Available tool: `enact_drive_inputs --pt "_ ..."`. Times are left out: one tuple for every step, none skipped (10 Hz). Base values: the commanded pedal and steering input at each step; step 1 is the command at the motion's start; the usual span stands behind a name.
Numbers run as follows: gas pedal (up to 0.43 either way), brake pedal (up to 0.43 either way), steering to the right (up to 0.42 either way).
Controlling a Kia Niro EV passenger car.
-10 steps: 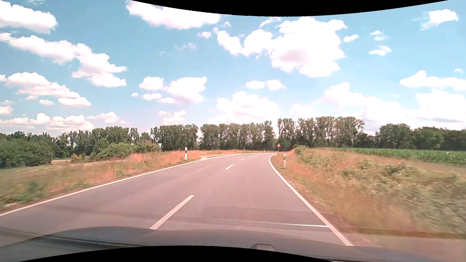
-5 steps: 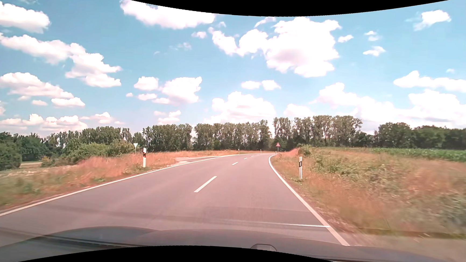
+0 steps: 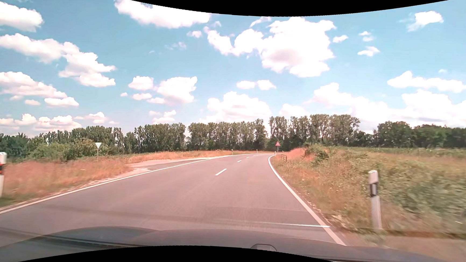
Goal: Follow the waypoints while adhering to traffic rules and regulations
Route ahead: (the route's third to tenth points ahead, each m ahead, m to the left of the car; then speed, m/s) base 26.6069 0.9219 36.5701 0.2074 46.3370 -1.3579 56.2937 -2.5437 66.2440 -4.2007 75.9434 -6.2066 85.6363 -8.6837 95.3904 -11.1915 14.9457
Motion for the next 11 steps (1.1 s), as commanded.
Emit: enact_drive_inputs --pt "0.047 0.0 0.008" --pt "0.047 0.0 0.008" --pt "0.047 0.0 0.008" --pt "0.047 0.0 0.008" --pt "0.047 0.0 0.007" --pt "0.047 0.0 0.008" --pt "0.047 0.0 0.007" --pt "0.047 0.0 0.007" --pt "0.047 0.0 0.007" --pt "0.047 0.0 0.007" --pt "0.047 0.0 0.007"
